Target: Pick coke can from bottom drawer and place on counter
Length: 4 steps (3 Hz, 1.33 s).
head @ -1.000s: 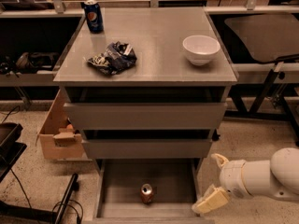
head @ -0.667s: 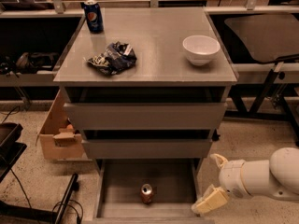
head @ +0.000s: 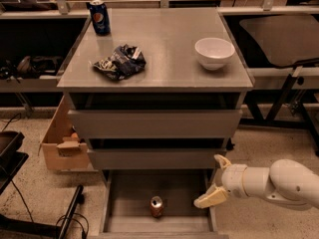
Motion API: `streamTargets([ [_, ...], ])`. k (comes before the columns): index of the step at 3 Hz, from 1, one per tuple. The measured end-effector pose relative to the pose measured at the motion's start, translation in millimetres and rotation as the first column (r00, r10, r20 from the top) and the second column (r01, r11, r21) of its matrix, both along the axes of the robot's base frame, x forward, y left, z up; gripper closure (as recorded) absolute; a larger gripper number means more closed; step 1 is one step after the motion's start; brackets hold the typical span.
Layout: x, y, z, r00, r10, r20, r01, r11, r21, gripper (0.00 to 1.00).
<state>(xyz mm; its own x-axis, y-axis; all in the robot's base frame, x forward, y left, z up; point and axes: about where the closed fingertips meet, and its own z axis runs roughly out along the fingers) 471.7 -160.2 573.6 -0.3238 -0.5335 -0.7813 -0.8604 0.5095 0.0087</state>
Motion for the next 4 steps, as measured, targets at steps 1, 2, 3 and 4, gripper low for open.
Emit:
streamTargets([
  [1,51.9,2.9,-31.0,0.9920,0.020,0.124,-0.027,0.998,0.056,0.00],
  [2,78.9,5.1,-74.6,0.9797,0.058,0.192,-0.085,0.987,0.137,0.00],
  [3,65.3,6.9,-129.2,0.9780,0.091,0.188,-0.138,0.957,0.254,0.00],
  [4,49.7,11.9,-165.8,0.9803,0.142,0.137,-0.184,0.912,0.367,0.00],
])
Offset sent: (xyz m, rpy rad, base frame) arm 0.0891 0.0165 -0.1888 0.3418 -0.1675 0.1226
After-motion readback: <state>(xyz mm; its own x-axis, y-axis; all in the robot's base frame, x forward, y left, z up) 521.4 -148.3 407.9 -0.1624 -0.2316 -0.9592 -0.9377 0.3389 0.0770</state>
